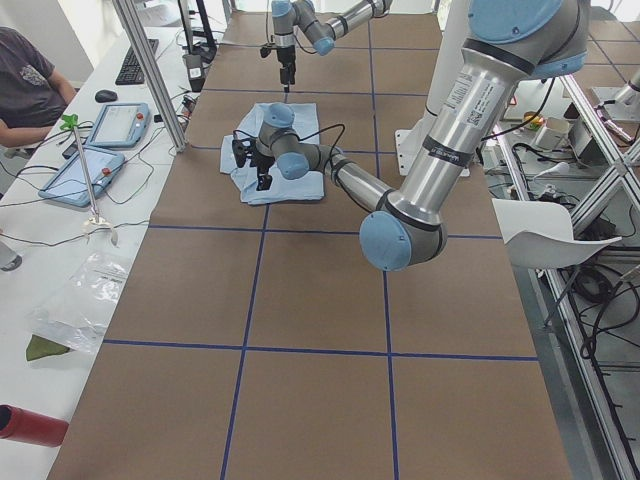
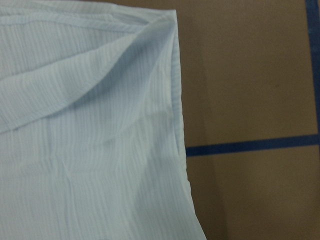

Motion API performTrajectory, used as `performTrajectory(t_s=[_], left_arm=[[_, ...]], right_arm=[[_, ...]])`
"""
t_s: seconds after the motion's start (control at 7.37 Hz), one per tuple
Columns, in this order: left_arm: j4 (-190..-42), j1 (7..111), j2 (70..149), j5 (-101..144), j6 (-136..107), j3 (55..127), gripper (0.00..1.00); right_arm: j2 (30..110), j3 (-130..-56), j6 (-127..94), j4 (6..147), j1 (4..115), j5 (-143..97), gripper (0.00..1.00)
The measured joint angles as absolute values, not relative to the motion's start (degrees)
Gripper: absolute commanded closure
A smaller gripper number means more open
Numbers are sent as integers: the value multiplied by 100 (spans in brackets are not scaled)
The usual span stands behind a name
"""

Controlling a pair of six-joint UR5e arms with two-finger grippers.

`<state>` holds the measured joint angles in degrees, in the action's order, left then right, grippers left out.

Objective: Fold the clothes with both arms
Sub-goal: 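Lower the right gripper to the folded shirt's side edge nearest it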

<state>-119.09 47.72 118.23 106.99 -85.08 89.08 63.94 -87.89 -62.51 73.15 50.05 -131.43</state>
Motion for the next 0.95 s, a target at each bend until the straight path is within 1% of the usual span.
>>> performTrajectory(t_s=[0.14, 0.27, 0.41, 0.68, 0.81, 0.95], left_arm=[[-11896, 4772, 11814, 10697, -8582, 8958, 0], [-11888, 4772, 11809, 10697, -8640, 8994, 0], [-11885, 4772, 11806, 10696, -8668, 9007, 0], [-11883, 4773, 11804, 10694, -8682, 9014, 1], [-11885, 4772, 11789, 10693, -8681, 9014, 1], [-11889, 4772, 11768, 10694, -8678, 9009, 1]], right_arm=[[6605, -8957, -6217, 7321, 4788, -12967, 2], [6705, -8999, -6199, 7324, 4561, -12775, 6], [6730, -8977, -6191, 7327, 4338, -12555, 18], [6732, -8937, -6188, 7330, 4142, -12377, 50], [6735, -8935, -6186, 7330, 4123, -12378, 64], [6741, -8938, -6180, 7328, 4119, -12398, 100]])
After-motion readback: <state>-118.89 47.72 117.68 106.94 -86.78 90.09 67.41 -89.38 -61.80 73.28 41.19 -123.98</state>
